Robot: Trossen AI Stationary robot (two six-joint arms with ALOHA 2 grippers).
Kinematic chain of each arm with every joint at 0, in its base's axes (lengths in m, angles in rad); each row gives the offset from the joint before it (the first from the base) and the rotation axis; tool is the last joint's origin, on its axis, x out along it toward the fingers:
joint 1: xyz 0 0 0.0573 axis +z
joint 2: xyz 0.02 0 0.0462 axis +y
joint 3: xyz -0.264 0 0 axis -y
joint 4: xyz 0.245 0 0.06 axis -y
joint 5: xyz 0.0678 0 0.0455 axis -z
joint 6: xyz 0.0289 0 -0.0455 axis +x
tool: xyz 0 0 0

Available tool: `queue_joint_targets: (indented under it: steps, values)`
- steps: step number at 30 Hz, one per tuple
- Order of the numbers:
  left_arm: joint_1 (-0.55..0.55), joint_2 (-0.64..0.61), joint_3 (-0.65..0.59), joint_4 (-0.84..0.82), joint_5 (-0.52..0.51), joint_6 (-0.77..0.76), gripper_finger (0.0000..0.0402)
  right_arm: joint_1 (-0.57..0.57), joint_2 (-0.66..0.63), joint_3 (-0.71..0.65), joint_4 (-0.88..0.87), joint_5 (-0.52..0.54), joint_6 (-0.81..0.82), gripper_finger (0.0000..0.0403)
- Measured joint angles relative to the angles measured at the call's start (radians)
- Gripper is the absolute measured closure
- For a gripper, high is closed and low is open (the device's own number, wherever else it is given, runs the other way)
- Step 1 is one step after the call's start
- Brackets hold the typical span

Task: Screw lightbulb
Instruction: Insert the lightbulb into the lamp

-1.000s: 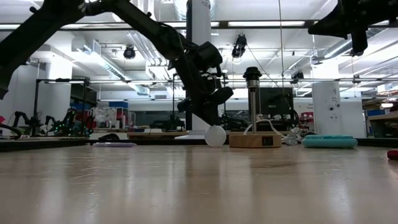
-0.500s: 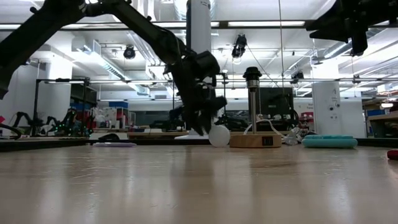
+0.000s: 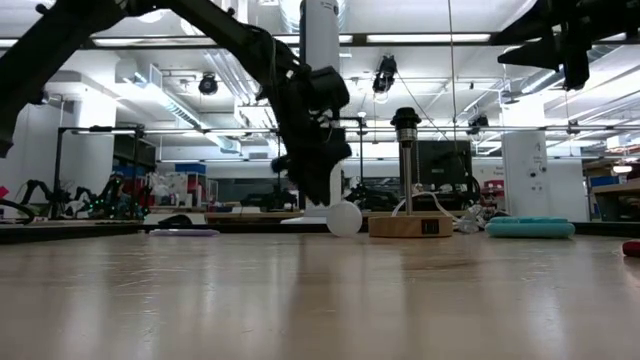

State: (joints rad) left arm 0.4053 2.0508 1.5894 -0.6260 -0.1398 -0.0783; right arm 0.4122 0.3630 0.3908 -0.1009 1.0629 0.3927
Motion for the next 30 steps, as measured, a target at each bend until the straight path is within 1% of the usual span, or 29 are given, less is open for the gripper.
queue_joint_targets:
  steps: [2,4,5,6,8,9,15,18,20,24,27,30]
  values:
    - [-0.004,-0.010,0.000,0.026,0.000,0.234,0.0260,0.000,0.000,0.000,0.000,-0.008,0.002,0.0226]
    - [-0.006,-0.013,-0.004,0.047,0.002,0.497,0.0260,0.000,-0.002,0.000,0.000,-0.043,0.004,0.0224]
    - [-0.006,-0.013,-0.012,0.069,0.021,0.613,0.0260,0.000,-0.002,0.000,0.000,-0.059,0.009,0.0224]
    - [0.000,-0.009,-0.021,0.095,0.065,0.714,0.0260,0.000,-0.002,0.000,0.000,-0.075,0.015,0.0224]
    - [0.012,-0.004,-0.043,0.139,0.160,0.848,0.0260,0.000,-0.002,0.000,0.000,-0.102,0.028,0.0224]
    - [0.016,0.000,-0.055,0.160,0.183,0.885,0.0260,0.000,0.000,0.000,0.000,-0.109,0.037,0.0224]
    - [0.025,0.004,-0.136,0.315,0.200,1.010,0.0260,0.000,0.008,0.000,0.000,-0.150,0.069,0.0222]
    - [0.025,0.004,-0.177,0.412,0.237,1.020,0.0260,0.000,0.011,0.000,0.000,-0.152,0.071,0.0222]
    - [0.025,0.006,-0.195,0.444,0.254,1.019,0.0260,0.000,0.013,0.000,0.003,-0.152,0.072,0.0222]
    - [0.017,-0.002,-0.212,0.393,0.255,0.961,0.0260,0.000,0.013,0.000,0.002,-0.152,0.085,0.0222]
    - [0.005,-0.023,-0.212,0.316,0.258,0.945,0.0260,0.000,0.013,0.000,0.000,-0.151,0.085,0.0222]
    - [0.000,-0.036,-0.212,0.318,0.204,0.923,0.0260,0.000,0.013,0.000,0.000,-0.148,0.082,0.0222]
